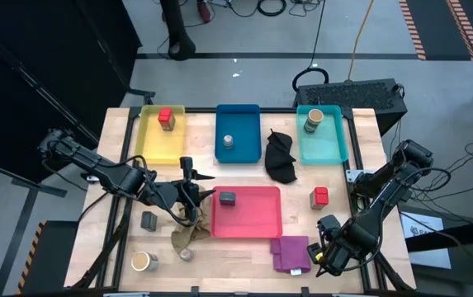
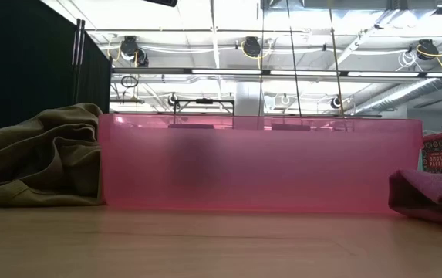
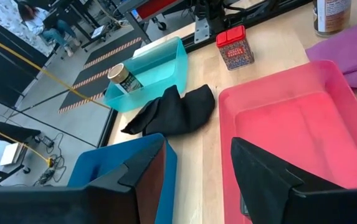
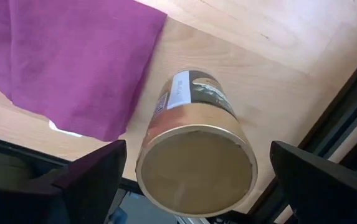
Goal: Sort spices by type
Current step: Put the right golden seasoning bottle into the light blue bin
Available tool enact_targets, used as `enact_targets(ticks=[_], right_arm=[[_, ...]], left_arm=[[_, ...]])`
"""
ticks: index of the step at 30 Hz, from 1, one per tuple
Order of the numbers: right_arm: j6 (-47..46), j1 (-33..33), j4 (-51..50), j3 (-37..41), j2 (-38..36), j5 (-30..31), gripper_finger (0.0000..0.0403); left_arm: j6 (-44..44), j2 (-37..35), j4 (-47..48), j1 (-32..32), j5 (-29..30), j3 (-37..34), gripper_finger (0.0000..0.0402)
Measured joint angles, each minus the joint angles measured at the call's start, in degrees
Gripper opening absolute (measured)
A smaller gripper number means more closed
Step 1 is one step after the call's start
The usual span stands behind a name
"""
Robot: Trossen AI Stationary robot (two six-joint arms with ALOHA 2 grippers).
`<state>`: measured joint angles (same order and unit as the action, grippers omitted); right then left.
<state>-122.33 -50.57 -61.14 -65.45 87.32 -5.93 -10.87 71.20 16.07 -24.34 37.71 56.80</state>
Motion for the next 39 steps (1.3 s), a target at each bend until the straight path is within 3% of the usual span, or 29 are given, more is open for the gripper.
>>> enact_targets(ticks=[18,25,32,39], right_arm=[[-1.26,0.29,3.73,2.54,0.25,-0.48,0.0251],[0.55,2.50,-0.27,-0.18,-3.03,0.15,0.0250],[9.23,6.23,-4.15,-8.88,-4.37,-4.59,0.0250],[20.88,15.35,-13.57,-16.02,-4.43,-4.54,0.0250]], left_arm=[[0.00,0.00,0.07,0.00,0.02,0.00,0.0189],[0.00,0.00,0.03,0.00,0.00,0.00,0.0189],[0.00,0.00,0.05,0.00,0.02,0.00,0.0189],[-0.39,0.00,-0.02,0.00,0.02,0.00,0.0189]])
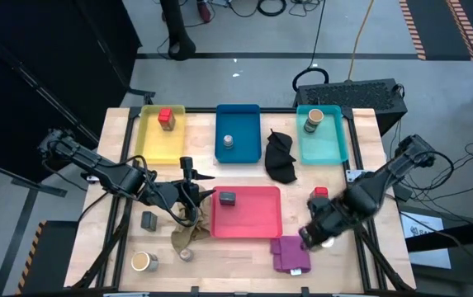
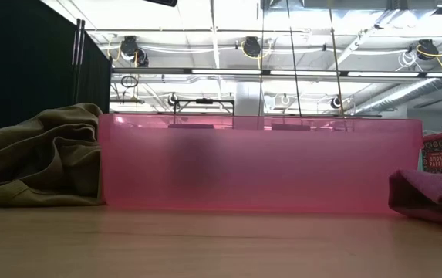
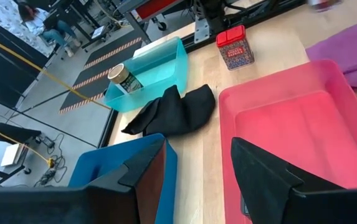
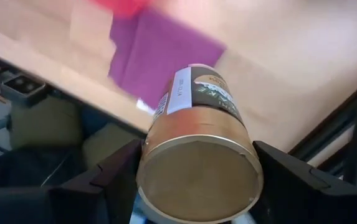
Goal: Sort spices by type
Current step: Put the right golden seasoning bottle into the light blue bin
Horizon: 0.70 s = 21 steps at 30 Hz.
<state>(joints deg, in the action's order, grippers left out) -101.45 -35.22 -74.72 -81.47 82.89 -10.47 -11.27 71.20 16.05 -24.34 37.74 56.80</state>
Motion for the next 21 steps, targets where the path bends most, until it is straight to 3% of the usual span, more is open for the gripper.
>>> enact_targets(ticks=[12,21], right_arm=[[36.55,28.67,-9.50,-2.58,0.00,0.15,0.0250],[53.35,49.43,-14.13,-2.58,0.02,1.59,0.0250]], left_arm=[[-0.05,0.00,1.02,0.00,1.95,0.00,0.0189],[-0.11,0.00,1.03,0.01,1.97,0.00,0.0189]])
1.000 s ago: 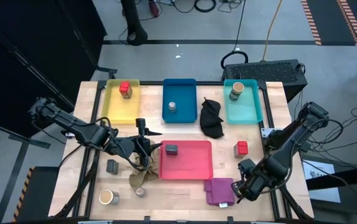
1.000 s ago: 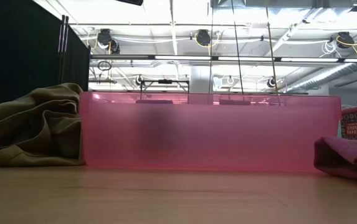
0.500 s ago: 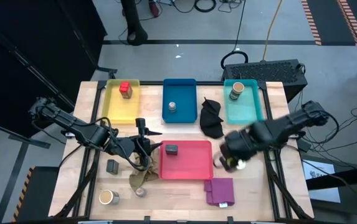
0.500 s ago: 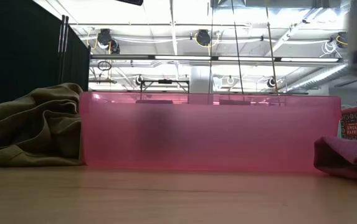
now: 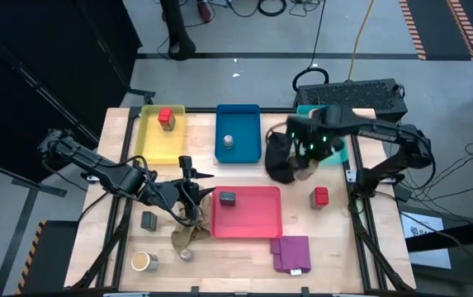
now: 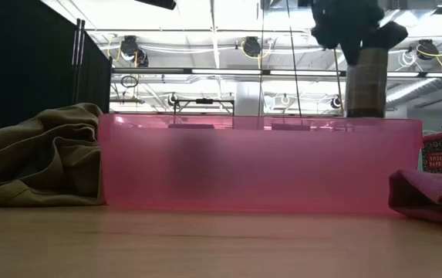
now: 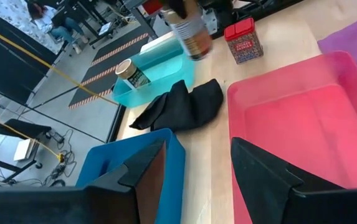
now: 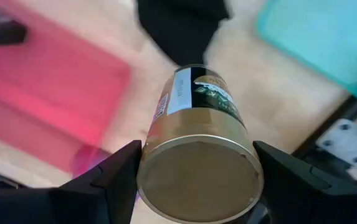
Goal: Sort spices by type
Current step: Put the right golden seasoning bottle into the light blue bin
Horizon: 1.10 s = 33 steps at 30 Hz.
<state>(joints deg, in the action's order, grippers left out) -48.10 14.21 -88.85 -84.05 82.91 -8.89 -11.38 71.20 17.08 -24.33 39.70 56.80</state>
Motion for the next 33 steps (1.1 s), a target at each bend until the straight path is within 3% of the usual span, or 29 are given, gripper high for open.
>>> enact_targets(ticks=[8,18,26,33], right_arm=[[7.99,14.45,-1.12,0.00,0.02,3.33,0.0250],[13.94,27.71,1.16,0.00,0.87,9.17,0.0250],[18.09,34.99,3.07,0.00,3.79,11.41,0.0250],[23.04,36.18,5.18,0.04,7.63,10.53,0.0250]], left_arm=[[-1.09,0.00,-0.02,0.01,0.02,0.00,0.0189],[-2.73,0.00,-0.04,0.01,0.04,0.00,0.0189],[-4.04,0.00,-0.02,0.01,0.24,0.00,0.0189],[-4.02,0.00,0.08,0.01,0.26,0.00,0.0189]])
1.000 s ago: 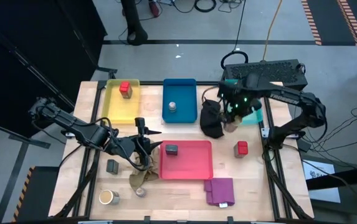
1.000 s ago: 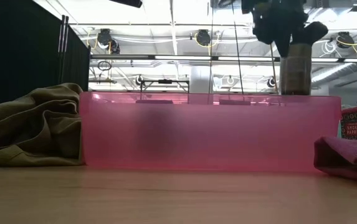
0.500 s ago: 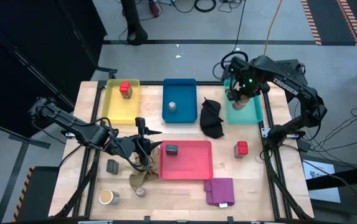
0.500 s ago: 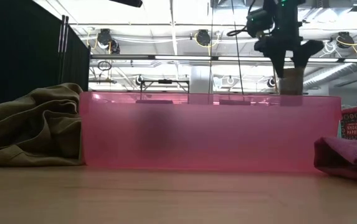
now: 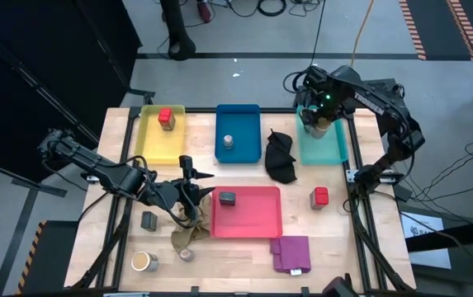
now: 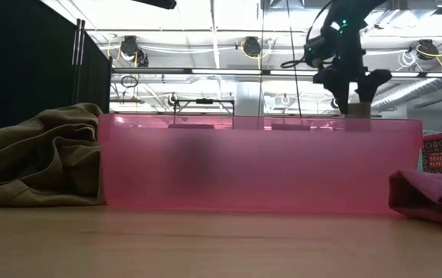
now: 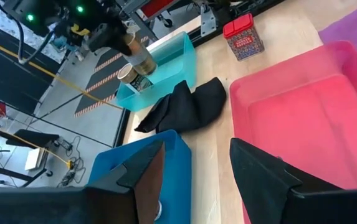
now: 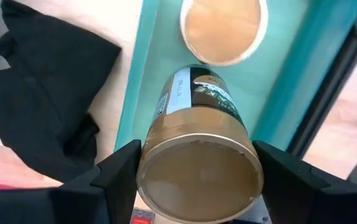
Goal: Sort spices by type
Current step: Put the right golden seasoning bottle into the light blue bin
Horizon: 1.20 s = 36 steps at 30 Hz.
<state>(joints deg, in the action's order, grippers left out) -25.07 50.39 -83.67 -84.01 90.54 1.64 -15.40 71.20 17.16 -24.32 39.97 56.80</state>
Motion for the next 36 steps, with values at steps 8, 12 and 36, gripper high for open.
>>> enact_targets(ticks=[8,12,36], right_arm=[[4.14,-0.02,0.29,0.00,3.71,-0.36,0.0250],[5.72,-0.06,0.88,0.02,4.68,-0.33,0.0250],[8.23,0.26,8.99,10.71,4.88,-4.76,0.0255]], left_arm=[[1.40,0.00,1.70,-0.02,0.10,0.00,0.0189],[1.57,0.00,2.02,-0.01,0.55,0.00,0.0189],[3.13,0.00,2.85,-0.02,0.79,0.00,0.0189]])
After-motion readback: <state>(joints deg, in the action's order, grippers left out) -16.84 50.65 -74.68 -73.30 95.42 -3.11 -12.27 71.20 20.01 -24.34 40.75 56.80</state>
